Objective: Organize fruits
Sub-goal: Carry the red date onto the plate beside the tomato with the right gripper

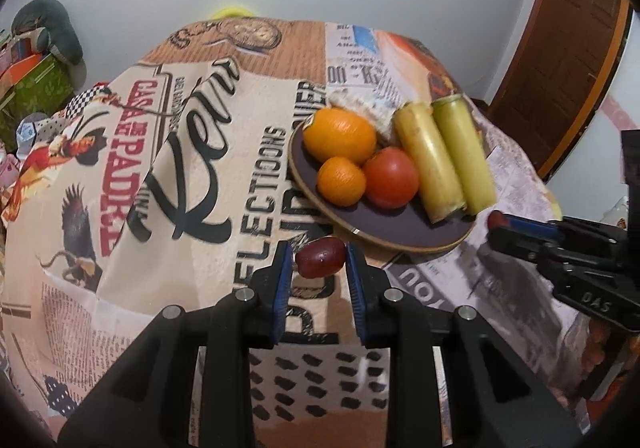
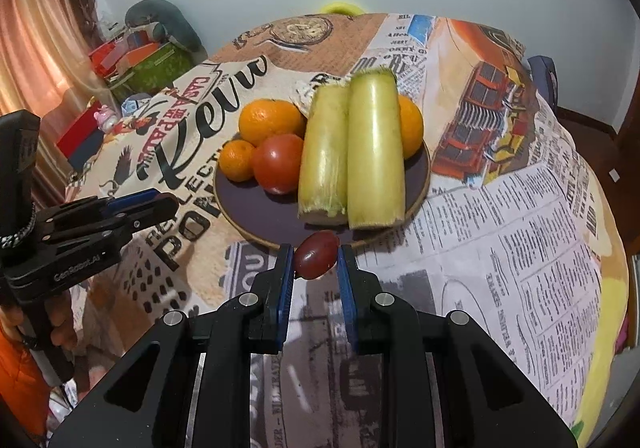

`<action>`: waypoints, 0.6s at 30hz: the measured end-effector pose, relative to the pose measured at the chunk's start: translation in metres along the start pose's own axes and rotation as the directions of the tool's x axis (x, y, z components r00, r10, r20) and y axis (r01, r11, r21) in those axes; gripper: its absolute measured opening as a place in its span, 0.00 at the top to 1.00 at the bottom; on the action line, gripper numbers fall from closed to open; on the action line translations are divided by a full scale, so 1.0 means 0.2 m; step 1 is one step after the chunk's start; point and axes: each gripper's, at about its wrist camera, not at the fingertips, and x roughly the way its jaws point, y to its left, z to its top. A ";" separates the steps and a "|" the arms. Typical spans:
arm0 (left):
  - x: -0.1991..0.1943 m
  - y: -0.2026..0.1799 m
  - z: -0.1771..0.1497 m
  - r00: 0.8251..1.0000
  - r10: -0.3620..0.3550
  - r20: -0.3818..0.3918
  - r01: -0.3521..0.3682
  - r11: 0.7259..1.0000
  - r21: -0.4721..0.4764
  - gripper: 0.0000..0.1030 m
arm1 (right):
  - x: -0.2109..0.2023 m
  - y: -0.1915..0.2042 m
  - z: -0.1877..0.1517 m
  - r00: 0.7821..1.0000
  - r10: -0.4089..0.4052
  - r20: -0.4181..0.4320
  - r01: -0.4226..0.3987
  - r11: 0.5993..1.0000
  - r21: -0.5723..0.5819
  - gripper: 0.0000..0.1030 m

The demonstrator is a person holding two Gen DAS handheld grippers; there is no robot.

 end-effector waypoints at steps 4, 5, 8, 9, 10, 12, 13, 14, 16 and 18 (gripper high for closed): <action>0.01 -0.03 0.05 1.000 -0.023 0.010 0.023 1.000 0.013 0.74 | 0.02 0.02 0.05 1.000 0.004 0.010 -0.003 1.000 -0.010 0.81; 0.01 -0.04 0.06 1.000 -0.029 0.012 0.028 0.999 0.015 0.74 | 0.02 0.02 0.06 1.000 0.007 0.014 -0.007 1.000 -0.015 0.81; 0.04 -0.06 0.09 0.999 -0.053 0.009 0.053 0.998 0.020 0.74 | 0.04 0.05 0.09 1.000 0.017 0.023 -0.016 0.999 -0.036 0.80; 0.05 -0.07 0.09 0.998 -0.058 0.007 0.058 0.998 0.022 0.74 | 0.04 0.06 0.10 1.000 0.020 0.024 -0.019 0.999 -0.042 0.80; 0.06 -0.07 0.10 0.998 -0.064 0.004 0.064 0.998 0.024 0.74 | 0.05 0.07 0.10 0.999 0.021 0.024 -0.020 0.999 -0.049 0.80; 0.08 -0.08 0.11 0.998 -0.069 -0.002 0.069 0.997 0.030 0.74 | 0.07 0.08 0.11 0.999 0.026 0.023 -0.025 0.998 -0.060 0.80; 0.09 -0.09 0.11 0.997 -0.071 -0.005 0.071 0.997 0.033 0.74 | 0.08 0.09 0.12 0.999 0.028 0.023 -0.027 0.998 -0.065 0.80; 0.10 -0.09 0.12 0.997 -0.072 -0.008 0.072 0.997 0.037 0.74 | 0.09 0.10 0.12 0.999 0.028 0.022 -0.027 0.997 -0.073 0.80; 0.12 -0.09 0.13 0.997 -0.071 -0.013 0.072 0.997 0.040 0.74 | 0.11 0.11 0.12 1.000 0.021 0.019 -0.019 0.996 -0.086 0.80; 0.14 -0.09 0.14 0.997 -0.076 -0.021 0.077 0.996 0.039 0.74 | 0.13 0.11 0.13 1.000 0.023 0.018 -0.021 0.995 -0.097 0.80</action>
